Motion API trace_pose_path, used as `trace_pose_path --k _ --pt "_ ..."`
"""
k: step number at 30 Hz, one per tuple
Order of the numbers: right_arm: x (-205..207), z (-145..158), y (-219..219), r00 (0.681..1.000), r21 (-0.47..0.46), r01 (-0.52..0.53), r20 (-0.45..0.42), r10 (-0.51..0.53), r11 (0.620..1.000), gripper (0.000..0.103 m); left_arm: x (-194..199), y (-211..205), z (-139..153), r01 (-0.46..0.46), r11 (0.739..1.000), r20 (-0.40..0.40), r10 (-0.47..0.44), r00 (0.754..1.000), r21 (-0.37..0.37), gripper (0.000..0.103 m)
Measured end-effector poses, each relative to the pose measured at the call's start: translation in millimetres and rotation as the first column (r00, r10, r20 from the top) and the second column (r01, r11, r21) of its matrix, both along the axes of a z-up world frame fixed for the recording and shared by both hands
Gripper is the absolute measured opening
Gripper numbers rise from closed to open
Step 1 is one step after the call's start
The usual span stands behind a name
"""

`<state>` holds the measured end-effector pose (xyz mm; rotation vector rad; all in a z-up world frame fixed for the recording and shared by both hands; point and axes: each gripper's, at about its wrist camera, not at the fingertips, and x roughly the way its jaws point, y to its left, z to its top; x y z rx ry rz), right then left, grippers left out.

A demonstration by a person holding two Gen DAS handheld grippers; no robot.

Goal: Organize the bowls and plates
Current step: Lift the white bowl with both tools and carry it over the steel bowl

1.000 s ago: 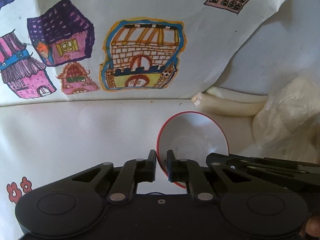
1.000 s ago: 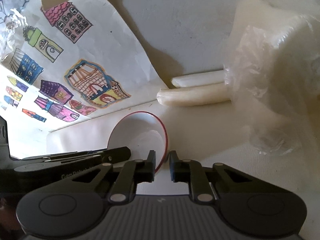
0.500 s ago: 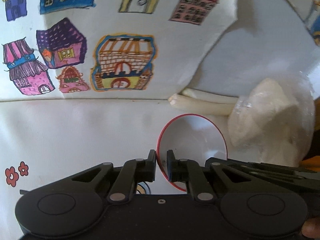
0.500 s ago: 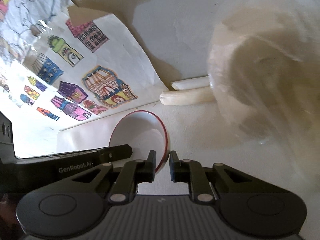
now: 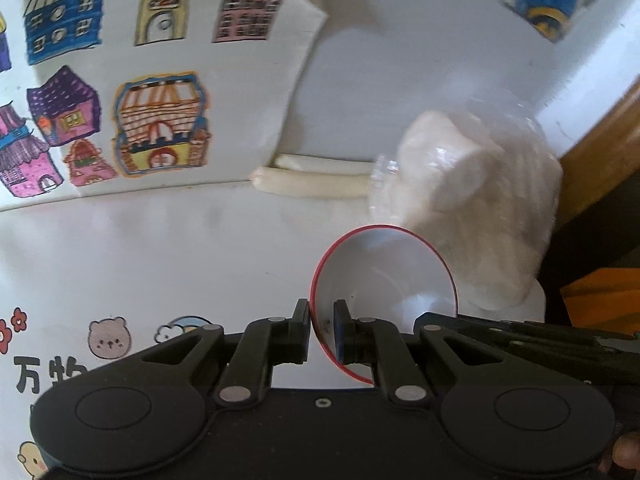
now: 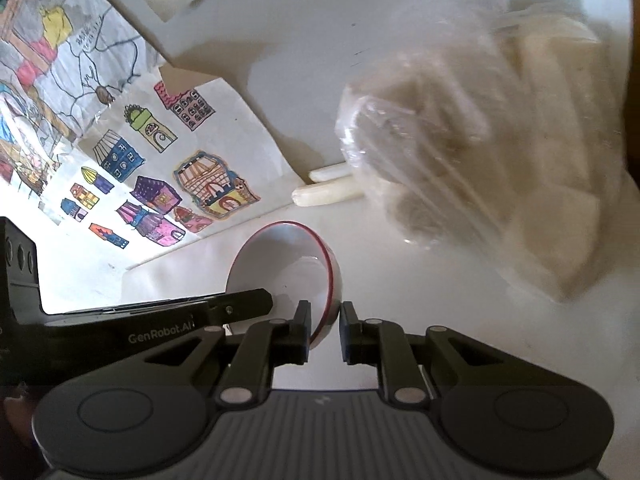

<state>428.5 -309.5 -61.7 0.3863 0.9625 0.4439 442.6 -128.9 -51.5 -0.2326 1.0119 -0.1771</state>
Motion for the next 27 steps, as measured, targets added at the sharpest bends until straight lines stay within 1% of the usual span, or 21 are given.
trace_pose_path --k 7,8,13,27 --pt "-22.2 5.9 -16.1 0.999 0.005 0.032 0.012 -0.032 0.999 0.016 -9.2 -14.3 8.8 0.053 0.999 0.012 -0.053 0.999 0.004 0.011" --pt "-25.2 6.8 -17.4 0.999 0.005 0.035 0.014 -0.035 0.999 0.016 -15.1 -16.9 13.8 0.059 0.998 0.014 -0.06 0.998 0.005 0.011" --pt "-40.7 9.7 -21.9 0.999 0.006 0.044 0.017 -0.044 0.999 0.016 -26.0 -22.0 18.5 0.08 0.997 0.014 -0.08 0.997 0.006 0.011" --pt "-73.7 4.5 -18.7 1.0 0.001 0.005 -0.009 -0.005 1.0 0.017 -59.4 -18.8 17.2 0.107 0.994 -0.015 -0.107 0.994 0.019 0.011"
